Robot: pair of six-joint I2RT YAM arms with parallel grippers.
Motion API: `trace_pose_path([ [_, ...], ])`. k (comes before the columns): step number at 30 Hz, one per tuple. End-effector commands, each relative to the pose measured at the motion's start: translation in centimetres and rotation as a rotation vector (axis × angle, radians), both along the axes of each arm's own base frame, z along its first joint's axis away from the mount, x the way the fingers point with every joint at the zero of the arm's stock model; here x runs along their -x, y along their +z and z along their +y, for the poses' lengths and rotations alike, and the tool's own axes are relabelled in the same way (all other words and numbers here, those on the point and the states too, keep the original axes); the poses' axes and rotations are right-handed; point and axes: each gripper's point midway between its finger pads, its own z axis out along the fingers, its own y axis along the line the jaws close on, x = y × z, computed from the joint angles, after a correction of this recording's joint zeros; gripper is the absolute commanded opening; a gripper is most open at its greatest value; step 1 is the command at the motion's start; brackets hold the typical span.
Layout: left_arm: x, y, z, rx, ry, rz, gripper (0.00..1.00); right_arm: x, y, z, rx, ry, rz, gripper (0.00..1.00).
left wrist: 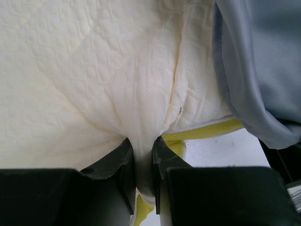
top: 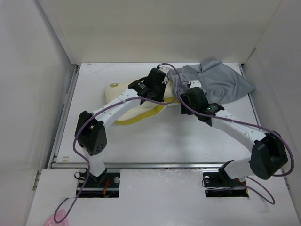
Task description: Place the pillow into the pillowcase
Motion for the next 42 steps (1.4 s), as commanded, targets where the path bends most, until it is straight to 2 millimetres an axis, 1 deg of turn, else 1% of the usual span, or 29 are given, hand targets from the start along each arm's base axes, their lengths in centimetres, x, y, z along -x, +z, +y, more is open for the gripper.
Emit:
trace_pose_path([
  [1, -1.9, 4.9, -1.7, 0.072, -0.016, -0.137, 0.0, -1.5, 4.0, -1.0, 0.0, -0.088, -0.112, 0.6],
  [2, -2.1, 5.5, -1.8, 0.081, -0.016, -0.147, 0.0, -1.2, 4.2, -1.4, 0.018, -0.089, -0.113, 0.61],
  [6, -2.5, 5.4, -2.1, 0.081, -0.016, -0.147, 0.0, -1.4, 5.2, -1.9, 0.025, -0.105, -0.143, 0.61],
  [9, -2.7, 5.4, -2.4, 0.088, -0.01, -0.144, 0.0, -2.1, 5.7, -1.6, 0.042, -0.09, -0.151, 0.19],
  [10, -2.8, 5.8, -2.4, 0.095, -0.01, -0.152, 0.0, -2.2, 5.2, -1.2, 0.052, -0.069, -0.133, 0.0],
  [11, -3.0, 5.6, -2.6, 0.093, -0.01, -0.15, 0.0, -2.3, 5.6, -1.0, 0.056, -0.044, -0.139, 0.0],
  [13, -3.4, 5.7, -3.2, 0.107, -0.011, -0.146, 0.0, -1.8, 5.6, 1.4, 0.033, 0.072, -0.12, 0.0],
  [15, -3.9, 5.1, -3.6, 0.109, 0.011, -0.137, 0.0, -0.3, 6.1, 5.2, -0.016, 0.262, -0.113, 0.0],
  [16, -4.1, 5.6, -4.0, 0.122, 0.003, -0.141, 0.0, 0.1, 7.4, 6.9, -0.067, 0.332, -0.142, 0.0],
  [18, -4.1, 4.9, -4.9, 0.139, -0.018, -0.113, 0.0, 1.7, 8.9, 10.1, -0.162, 0.518, -0.165, 0.0],
  [19, -4.3, 4.8, -5.1, 0.14, -0.018, -0.114, 0.0, 3.6, 9.4, 12.5, -0.25, 0.658, -0.148, 0.0],
  [20, -4.3, 5.7, -5.5, 0.166, -0.021, -0.119, 0.0, 4.3, 10.9, 14.2, -0.31, 0.738, -0.194, 0.0],
  [21, -4.5, 4.9, -5.6, 0.156, -0.021, -0.107, 0.0, 4.8, 10.8, 14.9, -0.322, 0.806, -0.195, 0.0],
  [22, -4.7, 4.8, -5.8, 0.156, -0.021, -0.107, 0.0, 6.4, 11.3, 16.7, -0.36, 0.893, -0.191, 0.0],
  [23, -4.7, 4.8, -5.8, 0.161, -0.015, -0.103, 0.0, 7.0, 12.6, 17.9, -0.376, 0.959, -0.221, 0.0],
  [25, -4.7, 4.5, -5.8, 0.154, -0.015, -0.095, 0.0, 7.6, 12.4, 19.7, -0.351, 1.071, -0.248, 0.0],
  [26, -4.8, 4.5, -5.7, 0.156, -0.002, -0.095, 0.0, 8.9, 12.9, 21.0, -0.362, 1.162, -0.262, 0.0],
  [27, -5.0, 4.5, -5.5, 0.149, 0.01, -0.102, 0.0, 9.4, 11.6, 21.5, -0.344, 1.207, -0.24, 0.0],
  [29, -5.0, 4.1, -5.3, 0.142, 0.024, -0.095, 0.0, 9.5, 11.3, 21.7, -0.315, 1.267, -0.272, 0.0],
  [30, -4.8, 3.2, -5.2, 0.129, 0.025, -0.08, 0.0, 9.2, 10.3, 21.6, -0.304, 1.25, -0.279, 0.01],
  [32, -4.5, 3.0, -4.9, 0.123, 0.025, -0.075, 0.0, 8.6, 8.9, 21.2, -0.281, 1.203, -0.259, 0.14],
  [33, -4.3, 2.5, -4.8, 0.115, 0.025, -0.066, 0.0, 7.9, 7.8, 20.6, -0.251, 1.145, -0.241, 0.24],
  [34, -3.8, 1.7, -4.3, 0.1, 0.026, -0.049, 0.0, 8.0, 8.5, 20.2, -0.245, 1.13, -0.262, 0.33],
  [35, -3.4, 1.8, -4.0, 0.099, 0.026, -0.049, 0.0, 8.1, 8.3, 19.7, -0.24, 1.111, -0.252, 0.47],
  [37, -2.5, 0.1, -2.8, 0.061, 0.035, -0.02, 0.0, 8.8, 8.0, 18.3, -0.217, 1.084, -0.232, 0.58],
  [38, -2.3, -0.2, -2.2, 0.043, 0.051, -0.022, 0.0, 9.4, 9.8, 17.4, -0.233, 1.057, -0.265, 0.7],
  [39, -1.8, 0.0, -1.4, 0.03, 0.06, -0.02, 0.02, 9.6, 10.3, 16.7, -0.234, 1.028, -0.269, 0.76],
  [40, -0.9, -1.3, -0.4, 0.001, 0.073, 0.009, 0.1, 9.4, 10.8, 15.6, -0.219, 0.97, -0.278, 0.82],
  [42, 0.3, -0.7, 0.6, 0.01, 0.08, 0.01, 0.38, 9.9, 12.2, 13.4, -0.236, 0.86, -0.276, 0.96],
])
